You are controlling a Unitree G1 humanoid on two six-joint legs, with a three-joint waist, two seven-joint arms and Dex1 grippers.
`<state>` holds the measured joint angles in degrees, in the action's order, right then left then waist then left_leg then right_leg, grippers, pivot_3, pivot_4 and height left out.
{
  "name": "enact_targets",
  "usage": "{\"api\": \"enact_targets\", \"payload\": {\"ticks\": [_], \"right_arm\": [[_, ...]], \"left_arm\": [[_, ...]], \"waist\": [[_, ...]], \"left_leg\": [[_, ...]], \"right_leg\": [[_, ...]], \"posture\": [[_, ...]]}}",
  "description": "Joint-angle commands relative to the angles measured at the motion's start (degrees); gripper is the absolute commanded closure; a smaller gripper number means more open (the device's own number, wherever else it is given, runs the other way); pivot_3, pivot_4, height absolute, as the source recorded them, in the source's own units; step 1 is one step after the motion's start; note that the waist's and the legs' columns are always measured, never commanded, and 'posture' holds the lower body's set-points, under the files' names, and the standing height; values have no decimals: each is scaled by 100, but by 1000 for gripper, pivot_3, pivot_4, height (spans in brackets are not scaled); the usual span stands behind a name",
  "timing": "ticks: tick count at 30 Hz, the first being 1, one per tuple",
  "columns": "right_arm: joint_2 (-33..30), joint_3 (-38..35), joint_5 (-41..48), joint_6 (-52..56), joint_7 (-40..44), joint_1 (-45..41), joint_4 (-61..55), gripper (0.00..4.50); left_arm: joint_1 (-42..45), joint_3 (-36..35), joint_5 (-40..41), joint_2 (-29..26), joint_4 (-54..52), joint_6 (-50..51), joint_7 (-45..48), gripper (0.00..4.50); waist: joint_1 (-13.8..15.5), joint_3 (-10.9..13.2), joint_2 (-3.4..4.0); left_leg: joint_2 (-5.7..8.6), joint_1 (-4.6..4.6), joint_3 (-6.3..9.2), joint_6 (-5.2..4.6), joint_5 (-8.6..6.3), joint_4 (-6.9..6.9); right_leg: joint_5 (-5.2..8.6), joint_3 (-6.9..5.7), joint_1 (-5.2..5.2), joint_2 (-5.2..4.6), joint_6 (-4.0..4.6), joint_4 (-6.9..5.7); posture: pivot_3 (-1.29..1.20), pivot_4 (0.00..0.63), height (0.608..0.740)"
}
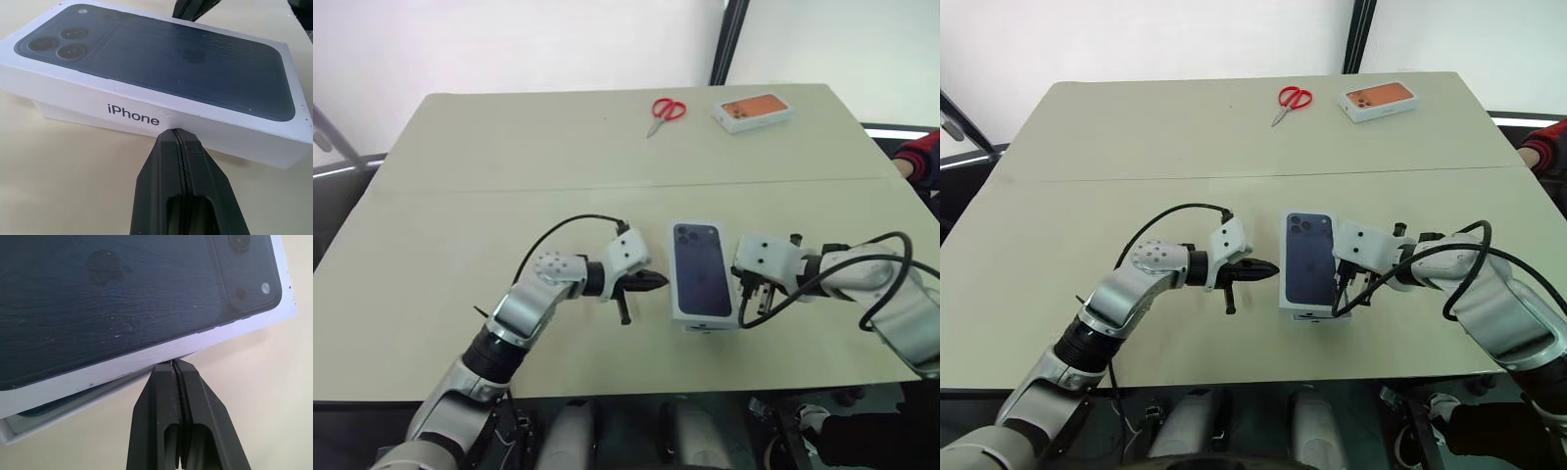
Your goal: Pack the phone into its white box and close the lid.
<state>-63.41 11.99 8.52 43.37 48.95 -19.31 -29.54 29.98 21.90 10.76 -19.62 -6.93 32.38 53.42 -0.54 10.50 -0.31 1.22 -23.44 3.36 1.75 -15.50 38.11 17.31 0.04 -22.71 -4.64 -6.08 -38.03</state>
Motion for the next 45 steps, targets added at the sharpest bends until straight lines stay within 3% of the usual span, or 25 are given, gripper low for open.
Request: {"api": "enact_targets", "payload": {"ticks": [1, 36, 45], "right_arm": [[-16, -199, -56, -189, 83, 26, -213, 4451], [5, -402, -322, -345, 327, 373, -181, 4451], [-224, -1123, -228, -500, 417, 319, 192, 4451]], "left_arm": [[96, 109, 126, 96, -265, -40, 94, 4500], [48, 210, 69, -8, -260, 60, 206, 4500], [275, -614, 416, -50, 116, 121, 0, 4500]], "waist": [[-1, 0, 0], [-1, 0, 0], [0, 0, 0]], "left_leg": [[0, 0, 0, 0, 0, 0], [0, 2, 0, 1, 1, 1], [0, 3, 0, 1, 1, 1]], "right_leg": [[0, 0, 0, 0, 0, 0], [0, 0, 2, 0, 0, -1], [0, 0, 2, 0, 0, -2]], "posture": [[0, 150, 740], [0, 150, 740], [0, 150, 740]]}}
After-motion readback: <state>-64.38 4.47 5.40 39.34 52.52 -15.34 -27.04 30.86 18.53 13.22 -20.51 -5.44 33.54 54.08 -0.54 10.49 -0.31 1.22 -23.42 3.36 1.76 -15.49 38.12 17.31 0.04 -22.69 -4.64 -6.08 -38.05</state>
